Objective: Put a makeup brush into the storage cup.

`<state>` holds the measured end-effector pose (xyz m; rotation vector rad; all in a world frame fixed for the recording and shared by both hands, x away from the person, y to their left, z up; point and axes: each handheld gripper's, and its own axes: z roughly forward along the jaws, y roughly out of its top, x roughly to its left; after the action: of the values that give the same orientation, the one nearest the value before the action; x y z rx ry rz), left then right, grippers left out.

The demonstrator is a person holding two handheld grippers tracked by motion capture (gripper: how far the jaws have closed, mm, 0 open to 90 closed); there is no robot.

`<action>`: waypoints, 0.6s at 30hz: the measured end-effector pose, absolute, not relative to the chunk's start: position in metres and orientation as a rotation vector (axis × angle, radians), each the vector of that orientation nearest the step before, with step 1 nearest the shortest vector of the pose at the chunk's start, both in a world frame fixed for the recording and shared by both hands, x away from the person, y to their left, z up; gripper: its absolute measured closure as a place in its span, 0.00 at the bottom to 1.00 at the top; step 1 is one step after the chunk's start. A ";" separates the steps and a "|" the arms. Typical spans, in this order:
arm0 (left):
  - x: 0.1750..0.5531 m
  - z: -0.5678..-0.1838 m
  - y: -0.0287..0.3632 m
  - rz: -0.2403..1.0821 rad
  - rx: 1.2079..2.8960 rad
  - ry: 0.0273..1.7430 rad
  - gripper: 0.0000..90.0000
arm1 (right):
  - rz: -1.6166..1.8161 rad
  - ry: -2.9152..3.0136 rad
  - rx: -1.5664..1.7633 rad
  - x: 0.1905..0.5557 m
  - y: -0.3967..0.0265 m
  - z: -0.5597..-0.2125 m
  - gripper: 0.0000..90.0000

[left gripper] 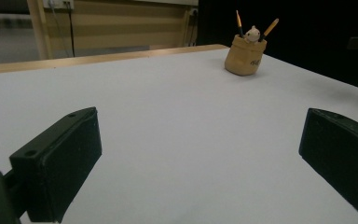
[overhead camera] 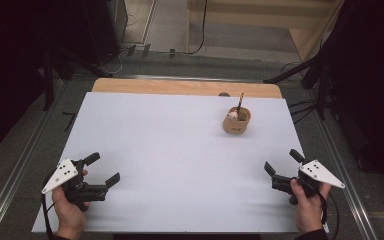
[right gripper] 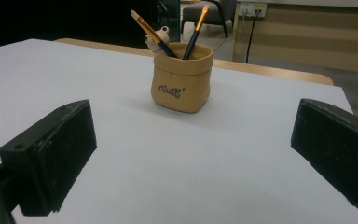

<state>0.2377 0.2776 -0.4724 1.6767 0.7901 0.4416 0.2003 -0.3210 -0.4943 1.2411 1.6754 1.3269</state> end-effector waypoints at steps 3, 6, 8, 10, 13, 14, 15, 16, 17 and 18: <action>0.238 -0.472 0.278 0.443 1.678 0.788 0.00 | 1.323 1.668 1.243 0.197 -0.323 -0.493 0.01; 0.237 -0.472 0.278 0.443 1.677 0.788 0.00 | 1.323 1.661 1.240 0.194 -0.326 -0.492 0.01; 0.237 -0.472 0.278 0.443 1.676 0.788 0.00 | 1.317 1.663 1.239 0.191 -0.327 -0.492 0.01; 0.237 -0.472 0.278 0.442 1.679 0.788 0.00 | 1.313 1.665 1.239 0.189 -0.329 -0.492 0.01; 0.237 -0.472 0.277 0.443 1.678 0.786 0.00 | 1.310 1.666 1.239 0.186 -0.330 -0.492 0.01; 0.237 -0.472 0.277 0.443 1.679 0.787 0.00 | 1.308 1.669 1.237 0.186 -0.330 -0.492 0.01; 0.237 -0.472 0.277 0.443 1.679 0.788 0.00 | 1.309 1.672 1.234 0.185 -0.330 -0.492 0.01; 0.237 -0.472 0.277 0.443 1.681 0.788 0.00 | 1.308 1.673 1.232 0.184 -0.331 -0.492 0.01; 0.237 -0.472 0.277 0.443 1.681 0.788 0.00 | 1.309 1.673 1.235 0.184 -0.331 -0.492 0.02; 0.237 -0.472 0.277 0.442 1.681 0.788 0.00 | 1.309 1.673 1.236 0.183 -0.331 -0.492 0.02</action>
<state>0.2372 0.2774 -0.4715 1.6809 0.7876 0.4422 0.1830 -0.3314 -0.4924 1.2356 1.6728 1.3086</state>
